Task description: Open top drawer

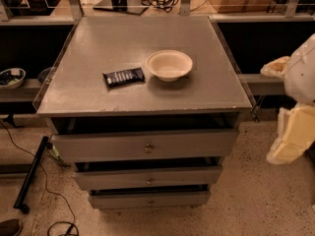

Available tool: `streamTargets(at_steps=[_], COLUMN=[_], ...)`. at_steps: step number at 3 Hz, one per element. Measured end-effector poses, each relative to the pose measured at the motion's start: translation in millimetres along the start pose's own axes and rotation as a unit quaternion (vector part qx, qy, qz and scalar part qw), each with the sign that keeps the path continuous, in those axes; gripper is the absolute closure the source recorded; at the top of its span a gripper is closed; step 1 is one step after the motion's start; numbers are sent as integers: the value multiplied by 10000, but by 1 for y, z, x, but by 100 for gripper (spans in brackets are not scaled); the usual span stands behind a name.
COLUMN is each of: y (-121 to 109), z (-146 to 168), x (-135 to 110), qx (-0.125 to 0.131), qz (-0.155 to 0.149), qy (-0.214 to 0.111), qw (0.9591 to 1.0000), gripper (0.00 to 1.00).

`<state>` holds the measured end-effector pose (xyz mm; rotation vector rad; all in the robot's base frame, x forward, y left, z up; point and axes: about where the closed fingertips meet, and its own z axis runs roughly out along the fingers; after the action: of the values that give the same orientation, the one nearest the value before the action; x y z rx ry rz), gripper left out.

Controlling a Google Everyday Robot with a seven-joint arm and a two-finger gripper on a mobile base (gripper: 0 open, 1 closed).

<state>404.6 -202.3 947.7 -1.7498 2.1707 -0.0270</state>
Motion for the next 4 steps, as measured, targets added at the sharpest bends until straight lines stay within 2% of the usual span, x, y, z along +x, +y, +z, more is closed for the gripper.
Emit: streamTargets(at_steps=[1,2,4], y=[23,24,47], z=[46,46,80], x=[11,11,-3], qx=[-421,-422,-708], qz=[-177,-177,-284], qy=[-17,-18,-253], qw=[9990,9990,9968], gripper=[0,0,0])
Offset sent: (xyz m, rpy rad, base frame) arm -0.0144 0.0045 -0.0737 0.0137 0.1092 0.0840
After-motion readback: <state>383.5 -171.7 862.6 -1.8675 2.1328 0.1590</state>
